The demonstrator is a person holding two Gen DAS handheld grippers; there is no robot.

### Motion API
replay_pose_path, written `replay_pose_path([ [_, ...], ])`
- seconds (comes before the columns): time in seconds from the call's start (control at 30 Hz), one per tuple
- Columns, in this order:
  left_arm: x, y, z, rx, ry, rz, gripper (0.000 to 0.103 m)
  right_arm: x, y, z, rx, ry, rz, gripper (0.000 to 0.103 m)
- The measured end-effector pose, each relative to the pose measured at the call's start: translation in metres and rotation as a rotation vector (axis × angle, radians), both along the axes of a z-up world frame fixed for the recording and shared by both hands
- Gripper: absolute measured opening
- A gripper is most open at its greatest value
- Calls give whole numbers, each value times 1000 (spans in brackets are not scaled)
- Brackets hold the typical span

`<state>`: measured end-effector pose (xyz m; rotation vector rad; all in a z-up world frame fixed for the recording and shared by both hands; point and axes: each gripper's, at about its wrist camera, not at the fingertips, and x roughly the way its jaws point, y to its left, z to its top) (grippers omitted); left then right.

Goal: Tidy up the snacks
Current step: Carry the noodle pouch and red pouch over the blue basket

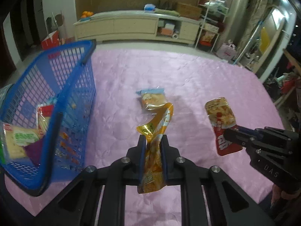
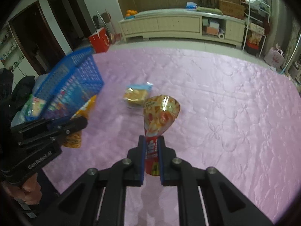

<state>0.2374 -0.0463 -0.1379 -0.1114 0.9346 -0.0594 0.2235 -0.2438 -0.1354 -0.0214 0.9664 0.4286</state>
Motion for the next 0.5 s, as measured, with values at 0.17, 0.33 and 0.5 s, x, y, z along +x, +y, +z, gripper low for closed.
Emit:
replay_pose_path([
  [0.17,-17,9,22,5,-39,-41,14,-22,10,27,9,-43,-16,15],
  [0.33,-23,29,45,-2,-75,-58,14,-37,29,50,20,-80,-4,15],
  [0.5,-35,62,70,-12,-124,-58,14,-44,54,70,60,-102,32,15],
])
